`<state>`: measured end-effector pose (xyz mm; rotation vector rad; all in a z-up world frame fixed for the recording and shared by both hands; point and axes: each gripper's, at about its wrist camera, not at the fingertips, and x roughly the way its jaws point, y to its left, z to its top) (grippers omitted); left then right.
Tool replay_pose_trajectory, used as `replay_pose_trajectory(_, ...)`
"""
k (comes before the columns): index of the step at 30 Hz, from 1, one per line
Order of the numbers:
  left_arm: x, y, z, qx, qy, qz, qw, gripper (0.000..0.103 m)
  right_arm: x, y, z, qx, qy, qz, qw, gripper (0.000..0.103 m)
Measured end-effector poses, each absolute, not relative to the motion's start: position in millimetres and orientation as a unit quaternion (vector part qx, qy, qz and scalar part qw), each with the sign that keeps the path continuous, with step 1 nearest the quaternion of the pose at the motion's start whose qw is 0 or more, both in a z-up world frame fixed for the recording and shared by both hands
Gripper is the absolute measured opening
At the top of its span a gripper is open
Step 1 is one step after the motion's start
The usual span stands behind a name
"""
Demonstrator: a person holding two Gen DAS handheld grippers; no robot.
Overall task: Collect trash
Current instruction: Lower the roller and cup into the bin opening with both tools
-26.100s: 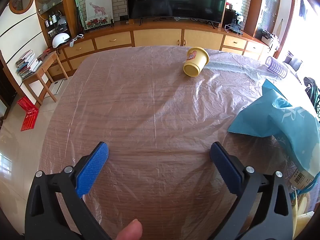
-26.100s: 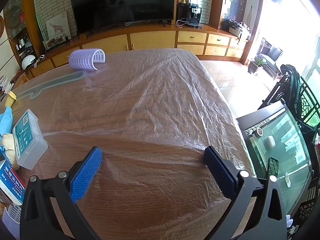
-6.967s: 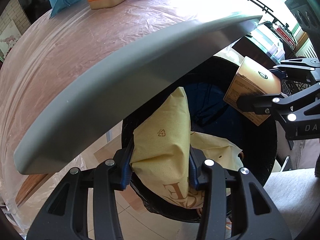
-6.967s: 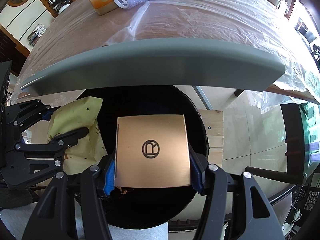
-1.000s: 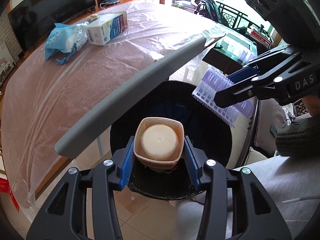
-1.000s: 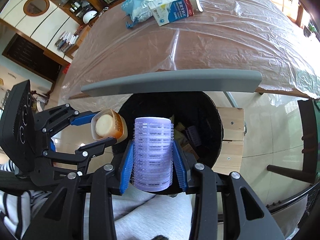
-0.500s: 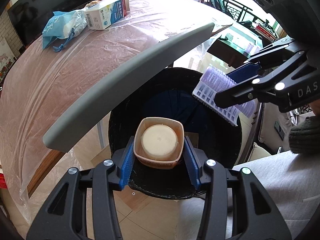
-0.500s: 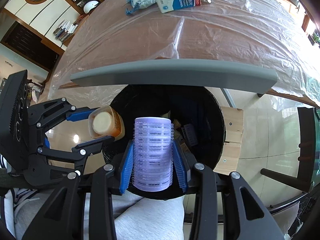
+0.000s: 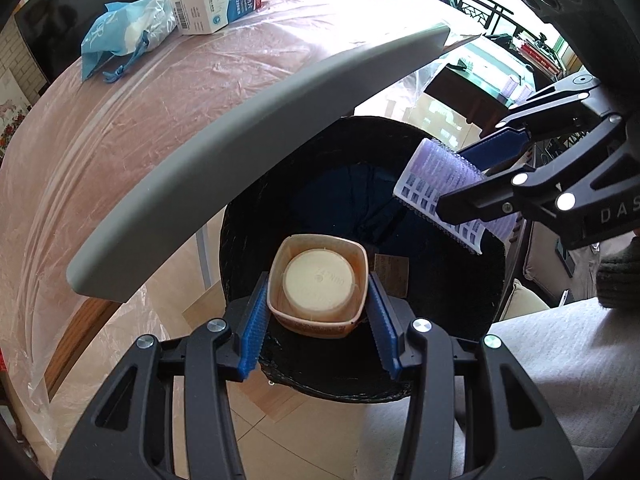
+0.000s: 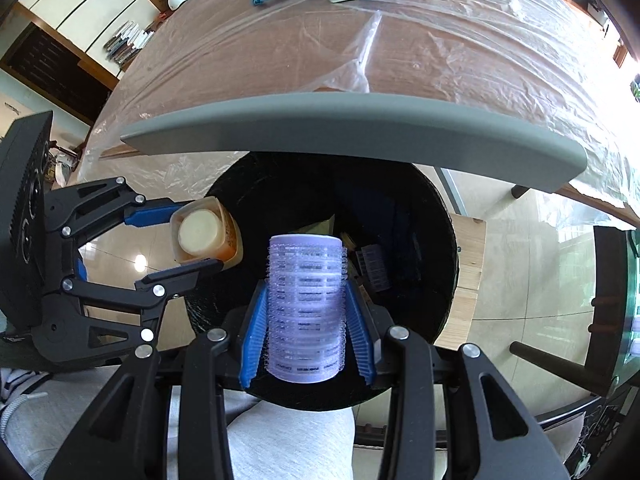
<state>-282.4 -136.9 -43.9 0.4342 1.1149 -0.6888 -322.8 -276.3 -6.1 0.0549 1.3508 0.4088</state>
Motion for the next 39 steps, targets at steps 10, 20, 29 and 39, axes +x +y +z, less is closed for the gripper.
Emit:
replay_pose_trajectory(10, -277.8, -142.9, -54.7, 0.206, 0.521, -0.315, 0.766, 0.048, -318.9, -270.0, -13.8, 0.015, 0.625, 0.184, 0.758, 0.037)
replay_pose_trajectory(20, -277.4, -146.3, -59.3, 0.209, 0.525, -0.312, 0.764, 0.048, -314.0, -269.1, -18.9, 0.011, 0.630, 0.176, 0.756, 0.037)
replay_pose_trajectory(29, -279.3, -149.4, -61.2, 0.214, 0.524, -0.313, 0.763, 0.048, -316.0, -264.0, -21.5, 0.007, 0.632, 0.173, 0.755, 0.037)
replay_pose_trajectory(39, -278.6, -153.1, -63.9, 0.218, 0.525, -0.316, 0.760, 0.048, -314.7, -261.2, -24.2, 0.006, 0.635, 0.168, 0.754, 0.037)
